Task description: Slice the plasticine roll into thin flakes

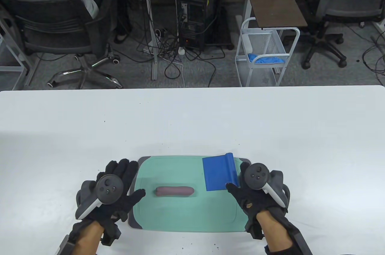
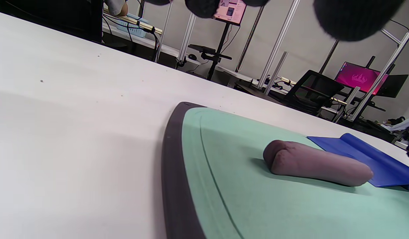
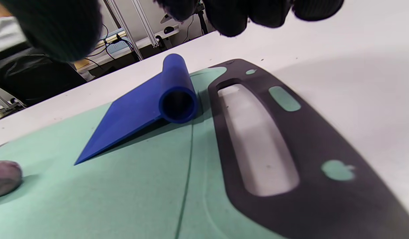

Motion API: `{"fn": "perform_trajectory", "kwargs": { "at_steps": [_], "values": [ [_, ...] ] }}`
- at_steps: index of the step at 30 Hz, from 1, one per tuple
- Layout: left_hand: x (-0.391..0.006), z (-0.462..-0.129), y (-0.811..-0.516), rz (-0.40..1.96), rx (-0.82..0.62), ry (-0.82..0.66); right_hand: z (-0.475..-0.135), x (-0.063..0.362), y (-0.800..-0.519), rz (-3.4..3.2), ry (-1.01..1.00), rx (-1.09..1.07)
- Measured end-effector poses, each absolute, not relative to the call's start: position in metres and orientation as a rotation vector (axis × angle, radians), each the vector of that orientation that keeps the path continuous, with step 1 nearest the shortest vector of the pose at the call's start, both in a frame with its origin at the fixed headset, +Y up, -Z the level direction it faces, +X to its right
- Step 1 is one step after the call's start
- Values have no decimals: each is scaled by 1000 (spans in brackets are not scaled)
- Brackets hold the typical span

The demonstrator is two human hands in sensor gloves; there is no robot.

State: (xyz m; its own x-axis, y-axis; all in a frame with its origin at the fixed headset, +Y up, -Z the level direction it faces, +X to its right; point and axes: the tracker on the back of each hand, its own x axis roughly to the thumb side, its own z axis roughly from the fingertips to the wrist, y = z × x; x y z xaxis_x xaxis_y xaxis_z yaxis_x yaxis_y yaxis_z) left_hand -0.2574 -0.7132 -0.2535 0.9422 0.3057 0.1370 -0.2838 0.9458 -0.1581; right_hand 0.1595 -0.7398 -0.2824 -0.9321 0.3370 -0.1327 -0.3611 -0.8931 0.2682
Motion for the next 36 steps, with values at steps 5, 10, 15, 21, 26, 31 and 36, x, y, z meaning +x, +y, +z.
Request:
{"fn": "perform_trajectory", "kwargs": {
  "at_steps": [5,10,15,21,26,31,36],
  "values": [
    [-255,-253,-713,315,-140,-172,-301,145,-750,2829,437,-225],
    [-254,-253,-714,314,-143,-175,-315,131,-756,2916,454,-304],
    [-253,-253,-714,316,-151,-172,-324,121,-758,3001,513,-374],
    [-253,-253,-714,320,-155,-168,-330,116,-758,3022,576,-391],
    [-252,-253,-714,322,-164,-165,-329,119,-758,3010,579,-412],
    [-252,-253,-714,328,-168,-161,-329,122,-757,2996,537,-427],
    [-253,-254,-714,333,-169,-159,-329,128,-760,2921,500,-469]
  ]
}}
